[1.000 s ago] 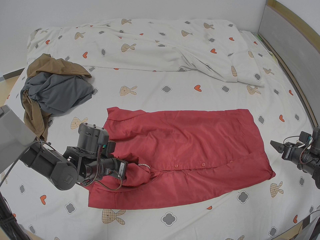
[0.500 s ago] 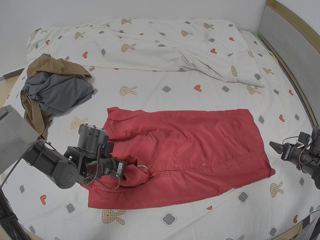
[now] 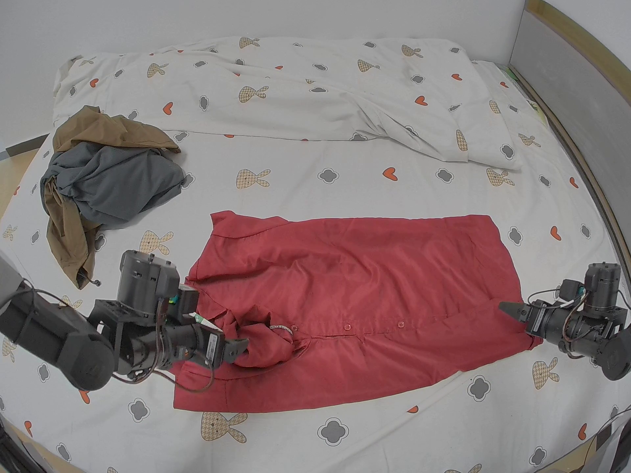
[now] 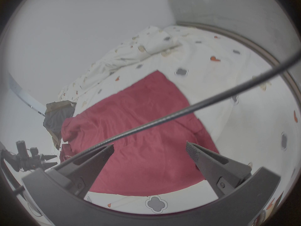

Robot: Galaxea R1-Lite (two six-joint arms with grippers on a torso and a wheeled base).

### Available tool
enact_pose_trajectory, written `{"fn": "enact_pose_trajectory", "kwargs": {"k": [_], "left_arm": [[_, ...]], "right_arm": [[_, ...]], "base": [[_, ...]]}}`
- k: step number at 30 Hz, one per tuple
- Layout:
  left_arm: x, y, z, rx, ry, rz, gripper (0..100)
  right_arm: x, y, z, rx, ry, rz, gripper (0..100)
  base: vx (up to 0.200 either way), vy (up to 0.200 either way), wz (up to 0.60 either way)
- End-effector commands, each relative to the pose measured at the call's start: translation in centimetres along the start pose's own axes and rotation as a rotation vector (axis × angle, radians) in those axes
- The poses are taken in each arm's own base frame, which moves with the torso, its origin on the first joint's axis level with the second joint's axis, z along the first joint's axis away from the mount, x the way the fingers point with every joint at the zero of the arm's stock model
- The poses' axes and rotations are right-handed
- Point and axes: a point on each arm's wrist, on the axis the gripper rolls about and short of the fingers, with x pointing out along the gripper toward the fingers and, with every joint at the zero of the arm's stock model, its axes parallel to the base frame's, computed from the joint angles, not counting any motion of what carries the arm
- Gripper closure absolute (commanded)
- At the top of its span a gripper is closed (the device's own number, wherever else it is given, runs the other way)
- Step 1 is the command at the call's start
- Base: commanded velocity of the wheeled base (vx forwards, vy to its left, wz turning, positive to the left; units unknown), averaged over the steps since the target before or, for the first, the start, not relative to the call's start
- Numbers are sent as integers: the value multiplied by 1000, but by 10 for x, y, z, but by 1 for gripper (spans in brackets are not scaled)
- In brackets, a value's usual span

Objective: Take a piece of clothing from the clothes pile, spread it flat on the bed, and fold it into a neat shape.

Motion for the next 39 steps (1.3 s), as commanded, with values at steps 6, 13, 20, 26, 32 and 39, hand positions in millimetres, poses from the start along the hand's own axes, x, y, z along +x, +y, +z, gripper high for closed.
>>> {"fn": "enact_pose_trajectory", "kwargs": {"k": [6,13,20,26,32,39], "left_arm": [[-11,-11,-63,-57,252,-236,0],[18,-13,-76,-55,248,-237,0],[29,-12,-95,-59,270,-226,0],[26,-5,-102,-82,296,-205,0],[31,-3,-105,-91,316,-197,0],[31,-3,-106,-90,318,-198,0]], "right_arm": [[59,-23,-38,85,225,-87,0],[64,-29,-33,95,205,-99,0],[66,-29,-28,93,183,-94,0],[68,-25,-10,75,111,-75,0],[51,-18,8,59,23,-63,0],[37,-25,20,38,-30,-90,0]], "base": [[0,0,0],[0,0,0],[0,0,0],[0,0,0],[0,0,0],[0,0,0]]}}
